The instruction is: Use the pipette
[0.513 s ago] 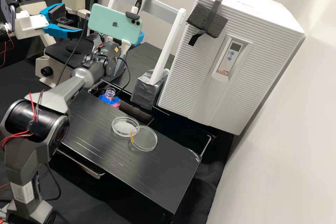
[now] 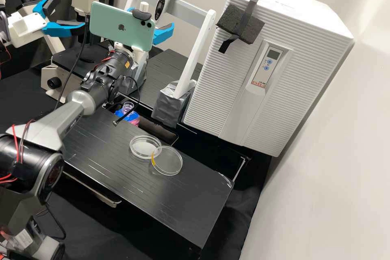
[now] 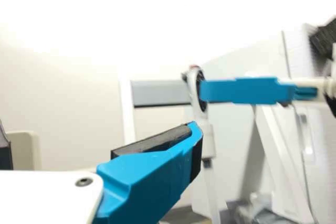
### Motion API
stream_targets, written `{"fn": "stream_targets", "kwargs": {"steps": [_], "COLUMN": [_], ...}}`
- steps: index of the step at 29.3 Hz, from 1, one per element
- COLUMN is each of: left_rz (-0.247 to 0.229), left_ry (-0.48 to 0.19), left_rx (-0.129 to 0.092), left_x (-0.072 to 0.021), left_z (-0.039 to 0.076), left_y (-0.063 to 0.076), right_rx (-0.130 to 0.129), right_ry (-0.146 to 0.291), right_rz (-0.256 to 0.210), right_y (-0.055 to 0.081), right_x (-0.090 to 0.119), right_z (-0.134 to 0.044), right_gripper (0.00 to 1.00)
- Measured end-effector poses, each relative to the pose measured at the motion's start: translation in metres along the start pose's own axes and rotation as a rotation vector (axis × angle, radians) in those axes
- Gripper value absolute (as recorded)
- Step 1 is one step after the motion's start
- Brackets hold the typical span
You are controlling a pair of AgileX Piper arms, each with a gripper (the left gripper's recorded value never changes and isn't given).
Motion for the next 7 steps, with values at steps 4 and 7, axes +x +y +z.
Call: {"fn": "stream_targets", "kwargs": {"steps": [4,7], "left_rz": [-0.003,-0.003], "left_ry": [0.021,0.023], "left_rx": [-0.015,-0.016], "left_x": [-0.0010,-0.0010], "left_z": [-0.0021,-0.0023], "left_y": [-0.0012,-0.0012], "right_rx": [0.019,0.078], "right_ry": [0.014,0.040], "right_rz": [0.046,0.087], "right_y": [-0.0055,-0.0068], "right_x": [-0.0051,-0.0087], "right_z": [0.0041,0.0071], "right_gripper": [1.00,1.00]}}
